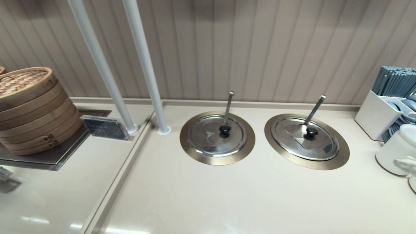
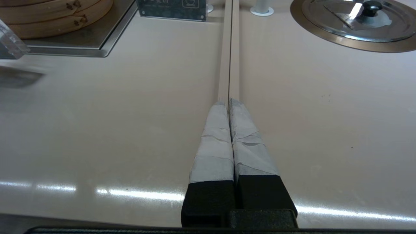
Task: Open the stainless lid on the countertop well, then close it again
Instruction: Open the lid
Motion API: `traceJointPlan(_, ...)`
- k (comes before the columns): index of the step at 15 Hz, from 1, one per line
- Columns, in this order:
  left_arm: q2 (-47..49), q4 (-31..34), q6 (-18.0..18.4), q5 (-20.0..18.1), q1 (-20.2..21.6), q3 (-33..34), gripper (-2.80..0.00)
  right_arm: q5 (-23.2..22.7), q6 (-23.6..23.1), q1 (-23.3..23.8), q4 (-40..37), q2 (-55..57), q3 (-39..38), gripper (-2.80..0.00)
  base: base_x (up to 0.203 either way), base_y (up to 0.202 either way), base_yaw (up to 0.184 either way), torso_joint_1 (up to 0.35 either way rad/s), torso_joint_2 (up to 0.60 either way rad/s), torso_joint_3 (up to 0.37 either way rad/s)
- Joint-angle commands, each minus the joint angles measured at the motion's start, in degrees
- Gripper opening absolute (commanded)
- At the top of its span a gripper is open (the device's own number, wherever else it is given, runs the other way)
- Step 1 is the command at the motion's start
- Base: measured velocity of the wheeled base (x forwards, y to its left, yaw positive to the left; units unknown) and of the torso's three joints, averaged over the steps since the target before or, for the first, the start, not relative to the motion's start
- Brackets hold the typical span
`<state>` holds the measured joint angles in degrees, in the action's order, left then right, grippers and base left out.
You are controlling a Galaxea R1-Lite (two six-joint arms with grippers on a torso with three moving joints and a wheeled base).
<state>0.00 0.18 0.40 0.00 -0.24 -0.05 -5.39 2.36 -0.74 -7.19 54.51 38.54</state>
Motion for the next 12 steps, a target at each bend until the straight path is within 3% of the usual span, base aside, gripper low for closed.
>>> traceJointPlan(1, 0.0, -0.01, 0.02, 0.0, -0.02, -0.03, -2.8, -0.63, 0.09, 0.06, 0.72, 19.89, 5.7, -2.8, 0.0, 0.0, 0.0, 0.0, 0.0, 0.0)
traceJointPlan(2, 0.0, -0.01, 0.04, 0.0, -0.02, 0.05, -2.8, -0.96, 0.06, 0.11, 2.89, 24.64, 7.47, -2.8, 0.0, 0.0, 0.0, 0.0, 0.0, 0.0)
traceJointPlan(3, 0.0, -0.01, -0.05, 0.0, -0.02, 0.04, -2.8, -1.15, -0.02, 0.18, 6.83, 28.93, 8.66, 0.0, 0.0, 0.0, 0.0, 0.0, 0.0, 0.0)
traceJointPlan(8, 0.0, -0.01, -0.05, 0.0, -0.02, 0.05, -2.8, -1.81, -0.09, 0.69, 32.89, 45.39, 9.28, 0.0, 0.0, 0.0, 0.0, 0.0, 0.0, 0.0)
traceJointPlan(12, 0.0, -0.01, -0.03, 0.0, -0.02, -0.04, -2.8, -1.39, -2.97, 3.47, 51.63, 57.12, 10.94, 0.0, 0.0, 0.0, 0.0, 0.0, 0.0, 0.0)
